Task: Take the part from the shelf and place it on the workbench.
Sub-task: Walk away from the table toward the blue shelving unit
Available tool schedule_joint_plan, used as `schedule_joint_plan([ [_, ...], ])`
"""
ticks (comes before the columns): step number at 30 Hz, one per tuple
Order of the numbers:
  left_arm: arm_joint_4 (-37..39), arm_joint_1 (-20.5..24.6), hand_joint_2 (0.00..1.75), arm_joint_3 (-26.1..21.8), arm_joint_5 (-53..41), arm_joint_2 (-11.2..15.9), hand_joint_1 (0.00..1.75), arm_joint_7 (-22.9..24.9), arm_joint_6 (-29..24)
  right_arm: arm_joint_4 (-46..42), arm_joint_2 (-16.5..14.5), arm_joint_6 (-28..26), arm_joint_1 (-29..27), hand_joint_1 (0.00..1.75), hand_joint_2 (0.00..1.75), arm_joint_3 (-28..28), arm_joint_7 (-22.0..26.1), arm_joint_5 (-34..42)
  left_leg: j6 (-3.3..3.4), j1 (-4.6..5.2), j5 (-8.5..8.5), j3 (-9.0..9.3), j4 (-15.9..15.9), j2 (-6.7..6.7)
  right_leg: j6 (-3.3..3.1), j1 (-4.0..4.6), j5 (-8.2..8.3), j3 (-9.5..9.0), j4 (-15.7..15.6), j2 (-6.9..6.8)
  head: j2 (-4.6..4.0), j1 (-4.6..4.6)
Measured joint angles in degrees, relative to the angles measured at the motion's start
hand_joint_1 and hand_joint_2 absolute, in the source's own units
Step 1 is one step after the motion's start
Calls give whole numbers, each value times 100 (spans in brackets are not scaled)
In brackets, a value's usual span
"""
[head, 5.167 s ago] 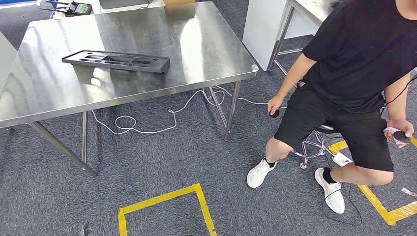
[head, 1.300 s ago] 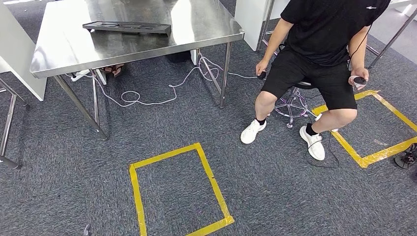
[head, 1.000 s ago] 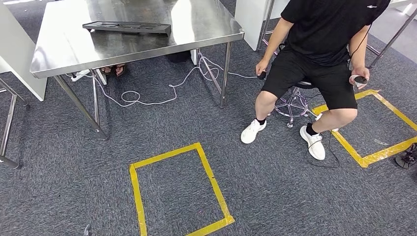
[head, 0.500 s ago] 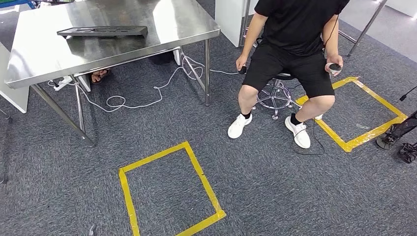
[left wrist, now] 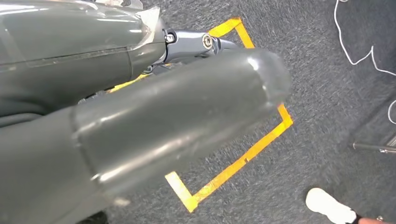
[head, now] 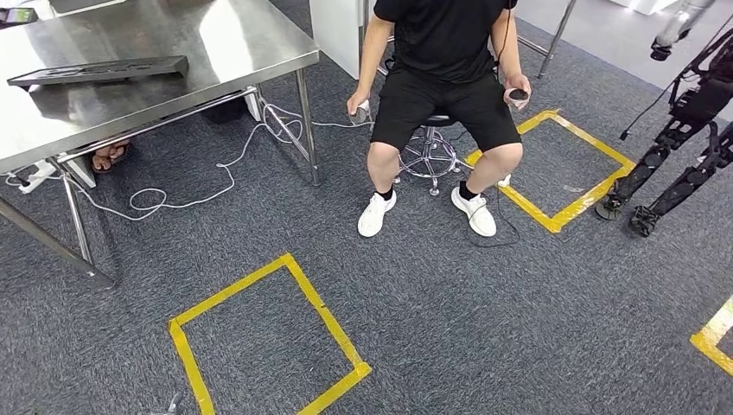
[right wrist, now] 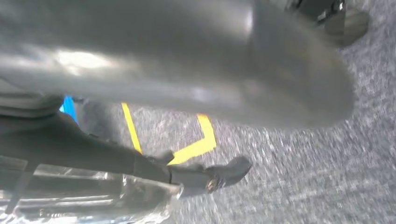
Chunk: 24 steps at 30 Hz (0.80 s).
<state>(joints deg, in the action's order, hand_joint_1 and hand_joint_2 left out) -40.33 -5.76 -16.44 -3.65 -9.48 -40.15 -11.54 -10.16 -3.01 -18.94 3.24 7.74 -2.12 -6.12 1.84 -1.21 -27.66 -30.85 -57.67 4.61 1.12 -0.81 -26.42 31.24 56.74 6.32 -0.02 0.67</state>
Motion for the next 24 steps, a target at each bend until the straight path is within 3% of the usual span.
schedule_joint_plan([
  [1,7,9,0,24,3,4,0,0,0,1,-2,-4,-6,0,0,-15,0,4,23,-5,32,6,39,-78,37,-8,14,33,9,39,0,-4],
  [3,14,37,0,57,12,8,0,-1,0,2,4,-13,-17,0,0,-40,-1,9,76,-12,103,15,135,-231,58,10,-83,174,195,-125,0,15],
  [5,34,46,0,68,25,10,0,1,-1,2,12,-16,-11,0,0,-54,-1,10,113,9,141,0,178,-407,10,11,-400,479,798,-424,0,51],
  [7,62,26,0,68,44,11,0,2,-5,2,15,-19,-8,0,0,-63,21,14,125,31,147,-29,173,-596,-1,-8,-684,780,1475,-536,0,67],
  [8,73,17,0,67,53,11,0,2,-10,2,18,-28,-17,0,0,-68,73,39,122,34,149,-38,171,-685,30,-22,-715,810,1606,-556,0,66],
  [9,79,13,0,67,63,12,0,2,-14,1,22,-43,-32,0,0,-86,205,107,117,32,153,-43,169,-765,83,-36,-662,719,1517,-577,0,69],
  [10,82,12,0,68,72,13,0,2,-16,-5,31,-57,-49,0,0,-129,442,223,107,29,156,-44,166,-839,145,-55,-546,518,1226,-618,0,70],
  [12,84,12,0,68,83,15,0,2,-12,-33,51,-70,-55,0,0,-308,1158,538,60,43,149,-42,142,-962,225,-74,-300,21,403,-840,0,77],
  [14,85,12,0,66,86,19,0,1,-4,-66,63,-66,-30,0,0,-531,1749,752,-12,70,130,-27,115,-1071,175,-58,-201,-194,-31,-986,0,65],
  [16,85,19,0,69,89,21,0,-1,-1,-78,76,-64,-22,0,0,-683,1950,815,-83,59,125,0,112,-1164,72,-34,-184,-173,-64,-905,0,44],
  [17,85,26,0,71,90,23,0,-1,0,-79,80,-64,-28,0,0,-732,1970,824,-124,31,103,-3,88,-1136,29,-50,-168,-185,-69,-855,0,40],
  [19,84,29,0,72,92,29,0,-1,0,-83,84,-64,-41,0,0,-804,1975,837,-188,-16,-131,-106,-190,-878,-59,-88,-115,-195,-85,-761,0,29],
  [21,86,5,0,70,92,33,0,-1,0,-87,75,-64,-39,0,0,-858,1978,844,-221,-34,-572,-391,-887,-569,-120,-88,-74,-168,-79,-651,0,15],
  [22,87,-12,0,70,92,34,0,-1,0,-89,70,-64,-38,0,0,-879,1978,844,-229,-35,-739,-543,-1256,-507,-137,-77,-61,-152,-74,-585,0,14],
  [23,88,-24,0,69,92,35,0,-1,0,-89,69,-64,-41,0,0,-895,1979,844,-232,-35,-797,-639,-1488,-480,-140,-68,-56,-144,-69,-511,0,14],
  [24,90,-30,0,68,92,36,0,-1,0,-90,69,-64,-47,0,0,-908,1979,845,-229,-37,-732,-640,-1508,-469,-141,-62,-54,-144,-61,-436,0,13],
])
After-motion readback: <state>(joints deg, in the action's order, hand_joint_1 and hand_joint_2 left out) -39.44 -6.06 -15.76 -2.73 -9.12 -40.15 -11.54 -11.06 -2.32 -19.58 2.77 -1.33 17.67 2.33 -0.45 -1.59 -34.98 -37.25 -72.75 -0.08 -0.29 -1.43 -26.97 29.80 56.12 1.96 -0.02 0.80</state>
